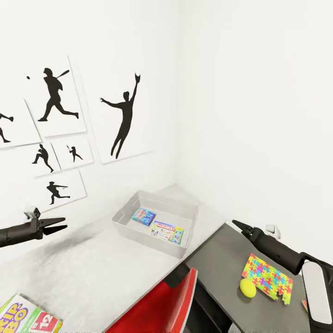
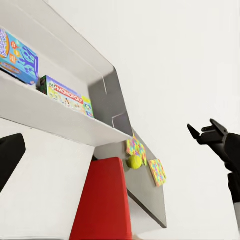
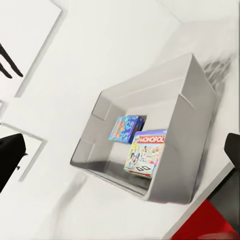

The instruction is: Put all the toys in the child's room - the three board games (two on the bed and one on the table), the two jigsaw puzzles on the table, and the tennis ball on the table - inside the toy box on the table in the child's room.

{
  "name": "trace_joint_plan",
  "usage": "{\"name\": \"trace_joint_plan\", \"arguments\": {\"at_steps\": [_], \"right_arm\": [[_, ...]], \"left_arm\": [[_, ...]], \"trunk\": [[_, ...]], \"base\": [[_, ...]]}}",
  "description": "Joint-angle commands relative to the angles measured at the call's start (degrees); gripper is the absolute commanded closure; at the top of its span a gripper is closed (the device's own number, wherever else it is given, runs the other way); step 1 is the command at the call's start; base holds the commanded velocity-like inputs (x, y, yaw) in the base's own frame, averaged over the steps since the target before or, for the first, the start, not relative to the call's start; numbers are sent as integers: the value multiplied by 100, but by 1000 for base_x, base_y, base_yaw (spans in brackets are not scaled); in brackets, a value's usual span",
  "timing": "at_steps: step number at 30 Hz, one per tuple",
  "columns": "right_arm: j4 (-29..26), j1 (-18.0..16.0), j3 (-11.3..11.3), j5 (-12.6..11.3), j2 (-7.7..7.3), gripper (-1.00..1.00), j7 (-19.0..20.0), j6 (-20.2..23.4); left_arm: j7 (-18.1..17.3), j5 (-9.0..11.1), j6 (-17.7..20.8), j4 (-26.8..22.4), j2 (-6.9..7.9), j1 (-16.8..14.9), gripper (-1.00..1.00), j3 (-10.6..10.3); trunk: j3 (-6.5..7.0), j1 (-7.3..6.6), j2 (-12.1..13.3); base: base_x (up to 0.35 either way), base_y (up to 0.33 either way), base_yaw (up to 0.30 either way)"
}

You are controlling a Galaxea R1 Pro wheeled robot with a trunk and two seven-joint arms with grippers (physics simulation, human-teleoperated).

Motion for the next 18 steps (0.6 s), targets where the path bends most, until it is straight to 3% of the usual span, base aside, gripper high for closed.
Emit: {"name": "trace_joint_plan", "arguments": {"at_steps": [1, 11, 18], "right_arm": [[-1, -8, -9, 39, 1, -100, 48, 28], [-2, -8, 1, 39, 15, -100, 48, 24], [0, -8, 15, 39, 54, -100, 48, 19]], "left_arm": [[-22, 112, -7, 9, 25, 94, -100, -44], [-22, 239, -133, 20, 48, 282, -100, 51], [-22, 250, -139, 29, 52, 312, -100, 90]], "trunk": [[-5, 3, -13], [84, 3, -13], [146, 3, -13]], "base": [[-69, 0, -77], [-38, 2, -77], [-176, 47, -72]]}}
